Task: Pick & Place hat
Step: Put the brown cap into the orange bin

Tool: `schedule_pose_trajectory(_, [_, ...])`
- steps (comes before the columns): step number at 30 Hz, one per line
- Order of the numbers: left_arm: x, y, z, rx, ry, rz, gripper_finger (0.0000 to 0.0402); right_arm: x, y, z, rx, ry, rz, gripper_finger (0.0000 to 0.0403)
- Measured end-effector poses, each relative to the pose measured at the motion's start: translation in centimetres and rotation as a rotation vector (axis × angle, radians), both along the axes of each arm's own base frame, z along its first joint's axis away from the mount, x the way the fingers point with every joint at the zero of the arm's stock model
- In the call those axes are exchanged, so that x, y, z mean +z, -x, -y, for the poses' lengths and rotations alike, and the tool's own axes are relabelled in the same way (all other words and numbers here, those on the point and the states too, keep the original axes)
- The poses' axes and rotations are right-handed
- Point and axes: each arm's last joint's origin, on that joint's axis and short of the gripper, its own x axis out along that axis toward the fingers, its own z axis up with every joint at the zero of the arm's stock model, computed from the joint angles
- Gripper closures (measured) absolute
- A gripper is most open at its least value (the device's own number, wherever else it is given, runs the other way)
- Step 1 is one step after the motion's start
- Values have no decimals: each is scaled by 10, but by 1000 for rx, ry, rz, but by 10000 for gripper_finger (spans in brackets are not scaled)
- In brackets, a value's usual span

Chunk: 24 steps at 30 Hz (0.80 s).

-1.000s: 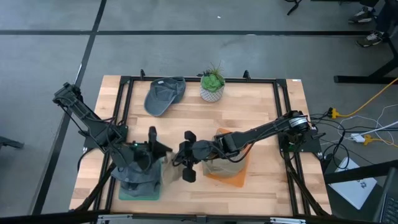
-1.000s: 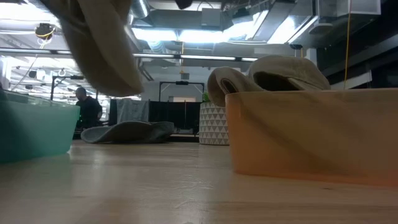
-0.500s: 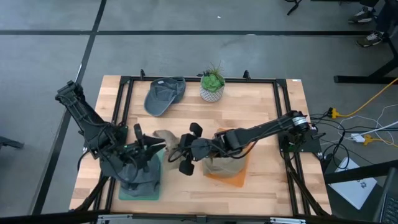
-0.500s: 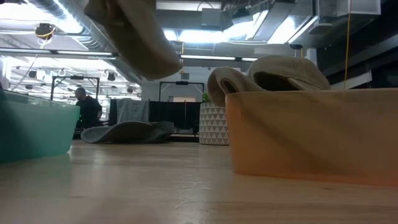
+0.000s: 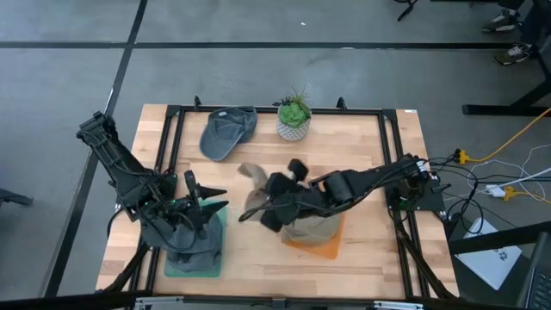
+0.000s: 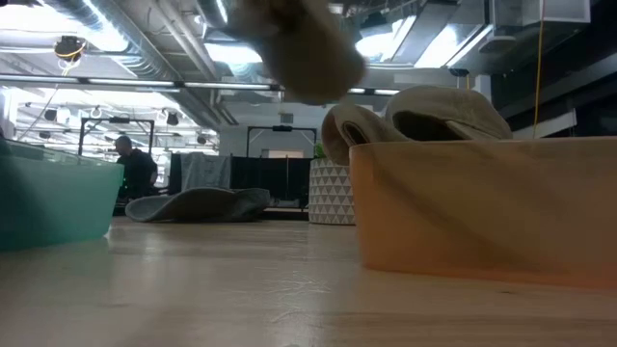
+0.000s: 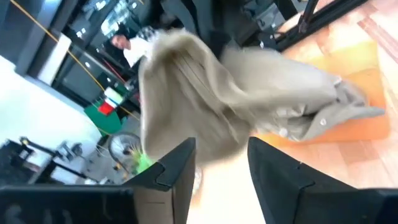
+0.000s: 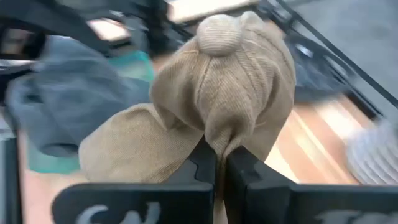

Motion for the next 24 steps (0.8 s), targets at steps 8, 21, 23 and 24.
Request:
schedule_pose_trajectory(8, [-13, 6, -8, 48, 70, -54, 245, 6, 40, 13, -263, -122, -180, 396])
schedule_pose_trajectory(21, [-18, -4, -20, 45, 172, -142, 256, -5, 45, 10, -342, -324, -276, 395])
schedule_pose_trajectory(23, [-18, -5, -22, 44, 181, -151, 256, -5, 45, 10, -341, -343, -284, 395])
schedule_pose_trajectory(24, [-18, -6, -22, 43, 185, -155, 256, -6, 45, 9, -342, -348, -286, 396])
